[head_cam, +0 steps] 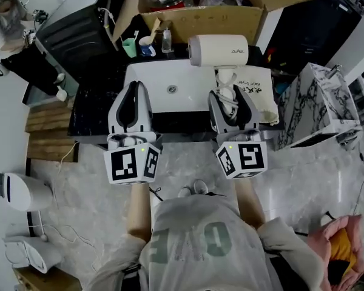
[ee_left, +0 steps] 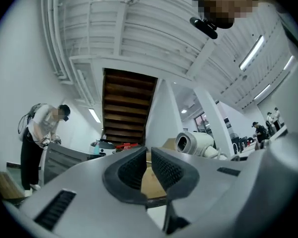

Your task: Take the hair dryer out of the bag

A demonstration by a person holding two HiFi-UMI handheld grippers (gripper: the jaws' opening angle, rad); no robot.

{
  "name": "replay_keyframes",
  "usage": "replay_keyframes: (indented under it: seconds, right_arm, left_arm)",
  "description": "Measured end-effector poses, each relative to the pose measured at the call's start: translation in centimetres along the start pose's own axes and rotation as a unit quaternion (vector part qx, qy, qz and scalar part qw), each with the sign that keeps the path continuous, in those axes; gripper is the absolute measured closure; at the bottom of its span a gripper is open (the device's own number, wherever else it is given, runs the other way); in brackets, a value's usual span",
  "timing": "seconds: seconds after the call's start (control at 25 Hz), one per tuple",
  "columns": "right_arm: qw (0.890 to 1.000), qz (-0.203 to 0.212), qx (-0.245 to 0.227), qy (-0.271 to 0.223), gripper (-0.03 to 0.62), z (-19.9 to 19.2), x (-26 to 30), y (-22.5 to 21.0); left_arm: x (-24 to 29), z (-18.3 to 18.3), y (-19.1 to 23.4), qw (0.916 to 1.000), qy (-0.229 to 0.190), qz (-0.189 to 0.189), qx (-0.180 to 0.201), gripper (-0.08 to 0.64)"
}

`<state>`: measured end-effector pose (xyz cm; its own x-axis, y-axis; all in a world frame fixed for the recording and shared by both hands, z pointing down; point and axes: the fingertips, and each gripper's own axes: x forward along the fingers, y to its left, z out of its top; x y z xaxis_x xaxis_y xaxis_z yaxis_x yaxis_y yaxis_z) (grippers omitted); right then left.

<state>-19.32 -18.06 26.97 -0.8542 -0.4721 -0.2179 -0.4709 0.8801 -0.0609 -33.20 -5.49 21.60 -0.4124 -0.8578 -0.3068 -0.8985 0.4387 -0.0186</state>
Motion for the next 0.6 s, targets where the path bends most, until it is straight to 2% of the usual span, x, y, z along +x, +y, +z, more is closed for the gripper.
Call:
replay_keyframes:
  seconds: [0.12, 0.28, 0.4, 0.6]
  right_arm:
    - [1.000, 0.015, 0.009, 0.011, 0.345, -1.3, -0.5, 1.5]
    - [0.999, 0.031, 0.023, 0.028, 0.345, -2.9, -1.0, 2.6]
    - [0.998, 0.045, 0.022, 0.040, 0.345, -3.6, -1.0, 3.1]
    - [0.997, 0.048, 0.029, 0.046, 0.345, -3.9, -1.0, 3.3]
  left_arm:
    - [-2.4, -0.9, 1.0, 0.9992, 0.008, 0.036, 0.013, 0.508]
    - [-4.6, -2.7, 1.9, 0.9974, 0.024, 0.064, 0.025, 0.508]
    - [-5.6, -3.7, 2.5, 0.9962, 0.038, 0.077, 0.015, 0.508]
    - [-5.8, -3.4, 2.5, 0.9956, 0.040, 0.081, 0.025, 0.508]
